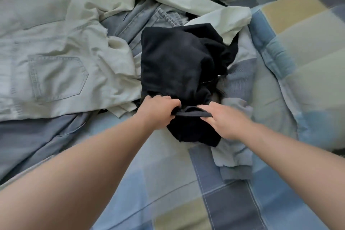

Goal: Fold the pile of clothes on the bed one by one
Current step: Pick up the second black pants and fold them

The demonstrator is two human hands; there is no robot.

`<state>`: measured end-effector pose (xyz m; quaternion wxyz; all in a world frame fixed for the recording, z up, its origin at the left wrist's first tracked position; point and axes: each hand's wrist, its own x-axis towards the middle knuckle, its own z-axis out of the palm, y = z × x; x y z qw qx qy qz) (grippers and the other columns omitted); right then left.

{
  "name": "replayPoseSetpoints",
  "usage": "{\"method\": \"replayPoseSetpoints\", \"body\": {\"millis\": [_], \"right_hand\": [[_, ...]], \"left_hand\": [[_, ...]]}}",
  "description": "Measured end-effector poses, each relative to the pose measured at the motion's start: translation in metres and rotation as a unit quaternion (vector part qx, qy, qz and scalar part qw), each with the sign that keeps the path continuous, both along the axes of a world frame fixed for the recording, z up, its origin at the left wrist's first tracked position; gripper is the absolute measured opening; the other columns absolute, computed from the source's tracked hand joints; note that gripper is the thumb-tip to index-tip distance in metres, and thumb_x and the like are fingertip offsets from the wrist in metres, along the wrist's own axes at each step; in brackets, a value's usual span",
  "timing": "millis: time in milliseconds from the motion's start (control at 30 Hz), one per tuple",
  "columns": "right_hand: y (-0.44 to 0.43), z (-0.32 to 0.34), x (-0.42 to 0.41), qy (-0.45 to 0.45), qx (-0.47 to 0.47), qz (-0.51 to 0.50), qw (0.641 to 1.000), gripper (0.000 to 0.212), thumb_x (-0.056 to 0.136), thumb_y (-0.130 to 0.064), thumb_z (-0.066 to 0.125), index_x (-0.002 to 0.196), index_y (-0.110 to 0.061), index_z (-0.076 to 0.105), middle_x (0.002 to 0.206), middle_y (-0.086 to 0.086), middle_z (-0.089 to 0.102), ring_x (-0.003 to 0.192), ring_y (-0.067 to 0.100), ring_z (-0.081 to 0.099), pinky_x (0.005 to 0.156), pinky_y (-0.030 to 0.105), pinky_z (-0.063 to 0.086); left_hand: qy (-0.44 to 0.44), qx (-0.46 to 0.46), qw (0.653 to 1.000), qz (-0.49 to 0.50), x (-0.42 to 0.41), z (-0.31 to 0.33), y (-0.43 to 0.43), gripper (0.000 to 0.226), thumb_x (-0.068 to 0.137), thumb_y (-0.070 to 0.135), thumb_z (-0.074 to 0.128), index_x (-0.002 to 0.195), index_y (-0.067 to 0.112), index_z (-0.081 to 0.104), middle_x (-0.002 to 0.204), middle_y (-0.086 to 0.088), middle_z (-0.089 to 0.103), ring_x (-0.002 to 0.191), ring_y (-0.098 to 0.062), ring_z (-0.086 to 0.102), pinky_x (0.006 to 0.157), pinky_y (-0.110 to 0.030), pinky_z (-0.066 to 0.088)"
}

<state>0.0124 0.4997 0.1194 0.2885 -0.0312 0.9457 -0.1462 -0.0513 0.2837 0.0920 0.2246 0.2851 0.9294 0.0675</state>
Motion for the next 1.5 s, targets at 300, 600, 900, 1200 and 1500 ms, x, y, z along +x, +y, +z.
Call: {"method": "replayPoseSetpoints", "body": {"millis": [300,600,900,1200,1500], "right_hand": [[0.024,0.022,0.255,-0.071,0.065,0.047,0.994,0.043,0.107,-0.034,0.039,0.148,-0.032,0.03,0.131,-0.008,0.046,0.13,0.021,0.043,0.094,0.041,0.044],[0.002,0.015,0.413,-0.169,0.063,0.114,0.977,0.056,0.108,-0.028,0.034,0.159,-0.03,0.012,0.158,-0.01,0.029,0.155,0.016,-0.005,0.123,0.054,0.006],[-0.019,0.013,0.437,-0.222,-0.039,-0.004,0.974,0.066,0.098,-0.055,0.051,0.157,-0.034,0.029,0.154,-0.003,0.043,0.147,0.02,0.031,0.115,0.042,0.03],[0.038,-0.022,0.284,-0.074,-0.087,-0.203,0.973,0.075,0.094,-0.04,0.064,0.157,-0.022,0.027,0.156,0.007,0.038,0.138,0.027,0.044,0.113,0.039,0.036],[0.046,-0.092,0.185,-0.045,-0.308,-0.468,0.827,0.049,0.087,-0.035,0.074,0.129,-0.012,0.061,0.124,0.006,0.063,0.112,0.022,0.059,0.099,0.034,0.048]], "left_hand": [[-0.198,-0.053,0.977,0.061,0.266,0.034,0.026,0.041,0.089,0.016,0.047,0.123,0.039,0.054,0.115,0.001,0.056,0.111,-0.028,0.058,0.084,-0.038,0.042],[-0.296,-0.135,0.944,0.054,0.434,0.048,0.008,0.05,0.089,0.012,0.046,0.135,0.032,0.047,0.123,-0.002,0.052,0.115,-0.03,0.051,0.09,-0.041,0.04],[-0.325,-0.115,0.935,0.079,0.458,0.027,-0.024,0.051,0.093,0.054,0.056,0.139,0.034,0.047,0.134,0.003,0.051,0.126,-0.026,0.047,0.101,-0.042,0.04],[-0.121,-0.021,0.967,0.224,0.329,-0.004,0.003,0.073,0.092,0.055,0.059,0.154,0.034,0.027,0.167,0.0,0.016,0.153,-0.033,0.012,0.119,-0.051,0.024],[-0.131,0.15,0.806,0.558,0.248,-0.056,0.023,0.058,0.099,0.04,0.059,0.147,0.016,0.038,0.135,-0.012,0.058,0.127,-0.035,0.053,0.101,-0.036,0.039]]}}
